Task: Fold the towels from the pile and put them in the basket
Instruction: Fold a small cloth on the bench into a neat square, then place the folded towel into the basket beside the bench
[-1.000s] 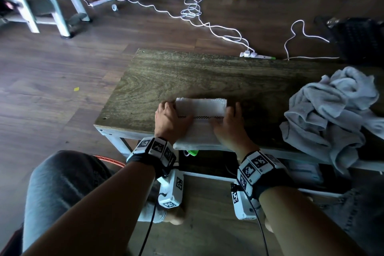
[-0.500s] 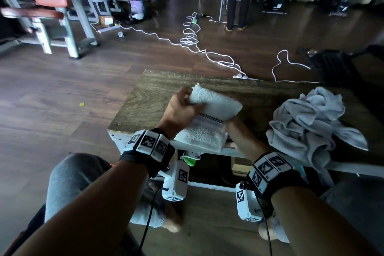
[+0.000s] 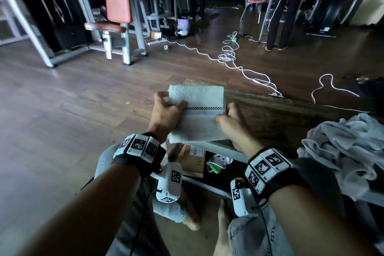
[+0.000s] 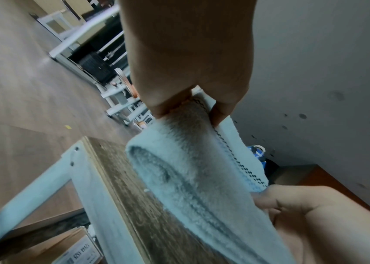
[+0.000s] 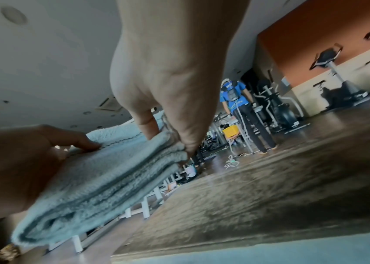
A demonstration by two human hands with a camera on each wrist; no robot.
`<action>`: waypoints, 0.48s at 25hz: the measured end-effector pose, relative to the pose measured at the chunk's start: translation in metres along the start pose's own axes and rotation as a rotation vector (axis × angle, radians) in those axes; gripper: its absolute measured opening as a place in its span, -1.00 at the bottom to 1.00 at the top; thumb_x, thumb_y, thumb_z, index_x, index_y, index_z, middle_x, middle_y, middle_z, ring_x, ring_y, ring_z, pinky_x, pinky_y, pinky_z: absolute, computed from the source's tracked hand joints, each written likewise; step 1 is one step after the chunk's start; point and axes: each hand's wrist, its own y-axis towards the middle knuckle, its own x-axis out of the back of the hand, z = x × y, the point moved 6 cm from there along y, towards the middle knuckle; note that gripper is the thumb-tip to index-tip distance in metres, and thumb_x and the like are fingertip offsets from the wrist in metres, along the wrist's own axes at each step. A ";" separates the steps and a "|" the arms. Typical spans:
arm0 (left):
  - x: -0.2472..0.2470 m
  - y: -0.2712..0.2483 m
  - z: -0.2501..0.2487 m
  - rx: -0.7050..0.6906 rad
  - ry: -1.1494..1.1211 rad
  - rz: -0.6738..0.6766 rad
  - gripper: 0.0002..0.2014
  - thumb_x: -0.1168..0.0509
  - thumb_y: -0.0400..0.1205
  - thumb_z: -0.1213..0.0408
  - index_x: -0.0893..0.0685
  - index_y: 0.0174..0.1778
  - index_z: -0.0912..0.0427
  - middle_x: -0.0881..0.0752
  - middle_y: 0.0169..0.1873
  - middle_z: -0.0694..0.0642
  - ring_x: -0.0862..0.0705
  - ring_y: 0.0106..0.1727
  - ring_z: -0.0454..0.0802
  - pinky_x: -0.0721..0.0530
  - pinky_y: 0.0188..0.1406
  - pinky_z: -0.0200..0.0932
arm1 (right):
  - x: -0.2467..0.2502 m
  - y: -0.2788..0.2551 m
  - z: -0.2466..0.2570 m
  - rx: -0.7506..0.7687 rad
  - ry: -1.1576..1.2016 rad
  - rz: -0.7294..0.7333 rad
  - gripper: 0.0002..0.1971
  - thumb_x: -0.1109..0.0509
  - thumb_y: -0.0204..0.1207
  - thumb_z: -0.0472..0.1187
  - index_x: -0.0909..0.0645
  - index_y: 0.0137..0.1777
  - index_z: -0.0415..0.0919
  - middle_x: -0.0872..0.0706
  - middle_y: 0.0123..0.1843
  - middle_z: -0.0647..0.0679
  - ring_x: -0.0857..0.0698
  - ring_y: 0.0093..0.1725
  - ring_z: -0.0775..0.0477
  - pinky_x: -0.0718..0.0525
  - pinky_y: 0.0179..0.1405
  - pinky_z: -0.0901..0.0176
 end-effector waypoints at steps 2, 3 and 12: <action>0.024 -0.006 0.003 0.010 -0.022 -0.082 -0.52 -0.46 0.54 0.35 -0.32 0.25 0.16 -0.69 -0.04 0.15 -0.68 -0.18 -0.05 -0.67 -0.37 -0.25 | -0.017 -0.004 0.011 0.052 0.016 0.000 -0.56 -0.24 0.60 -0.35 -0.15 0.37 -0.07 -0.58 0.06 -0.10 -0.61 -0.08 0.00 -0.59 -0.22 0.17; 0.033 -0.009 0.005 0.018 -0.012 -0.109 -0.48 -0.46 0.52 0.33 -0.29 0.25 0.13 -0.68 0.00 0.19 -0.67 -0.14 -0.02 -0.66 -0.31 -0.21 | -0.025 -0.005 0.014 0.089 0.008 -0.002 -0.56 -0.23 0.60 -0.38 -0.11 0.32 -0.05 -0.52 -0.07 -0.04 -0.56 -0.21 0.06 -0.52 -0.36 0.24; 0.153 -0.041 0.033 0.054 0.170 -0.451 -0.79 -0.37 0.51 0.34 -0.54 -0.03 0.00 -0.58 -0.39 0.07 -0.51 -0.41 -0.03 -0.48 -0.45 -0.18 | -0.144 -0.010 0.044 0.311 -0.086 0.256 -0.61 -0.17 0.55 -0.45 -0.10 0.21 -0.10 -0.38 -0.19 0.03 -0.50 -0.30 0.02 -0.46 -0.37 0.08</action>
